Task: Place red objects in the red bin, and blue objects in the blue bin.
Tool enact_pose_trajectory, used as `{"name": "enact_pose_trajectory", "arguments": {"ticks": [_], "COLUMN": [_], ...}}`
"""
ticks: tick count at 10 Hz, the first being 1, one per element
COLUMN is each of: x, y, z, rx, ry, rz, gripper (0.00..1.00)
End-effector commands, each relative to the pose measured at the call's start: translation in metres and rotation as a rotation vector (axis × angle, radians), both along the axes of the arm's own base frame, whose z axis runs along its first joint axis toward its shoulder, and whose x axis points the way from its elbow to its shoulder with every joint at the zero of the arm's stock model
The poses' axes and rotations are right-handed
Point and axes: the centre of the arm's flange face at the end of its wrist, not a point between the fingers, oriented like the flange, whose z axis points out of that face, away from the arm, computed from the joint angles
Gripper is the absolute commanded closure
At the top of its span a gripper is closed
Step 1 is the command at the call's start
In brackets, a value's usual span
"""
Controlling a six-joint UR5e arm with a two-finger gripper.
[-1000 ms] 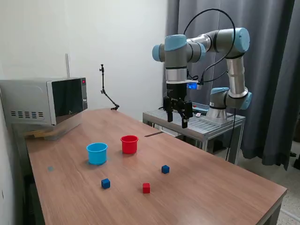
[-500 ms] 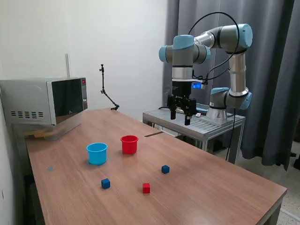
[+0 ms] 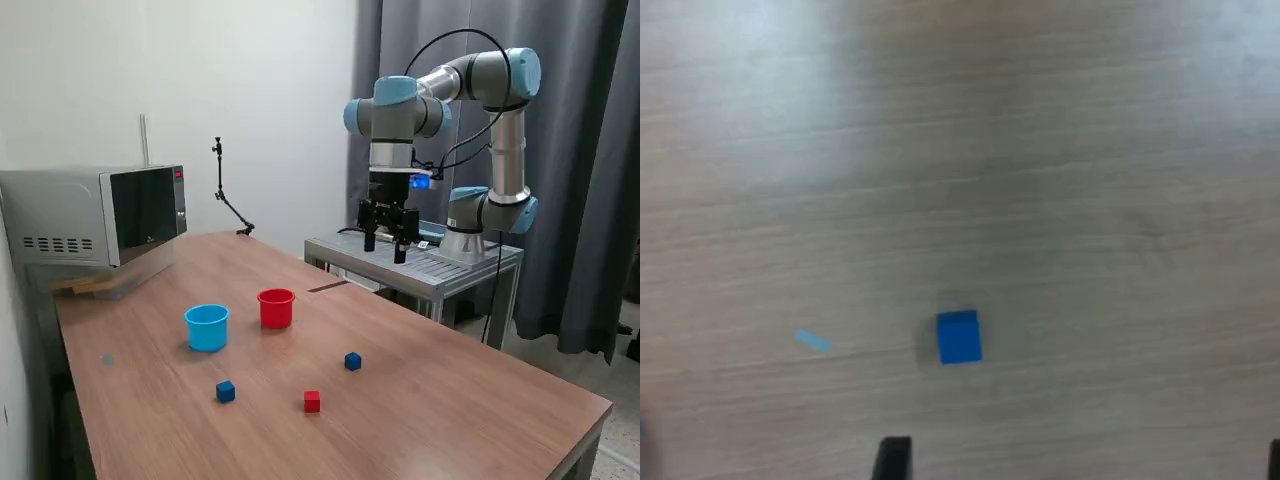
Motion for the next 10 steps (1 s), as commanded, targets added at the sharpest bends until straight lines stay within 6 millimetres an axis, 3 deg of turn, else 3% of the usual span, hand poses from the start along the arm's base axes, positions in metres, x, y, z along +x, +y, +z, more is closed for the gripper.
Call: {"name": "enact_pose_trajectory", "arguments": {"ticks": [1, 3, 10], "x": [-0.007, -0.013, -0.02], "y": [0.02, 0.02, 0.013], "z": [-0.011, -0.039, -0.079], "rx": [-0.004, -0.001, -0.004], "ry": [-0.018, -0.061, -0.059], "rz": [-0.011, -0.01, 0.012], "gripper": [0.0, 0.0, 0.0]}}
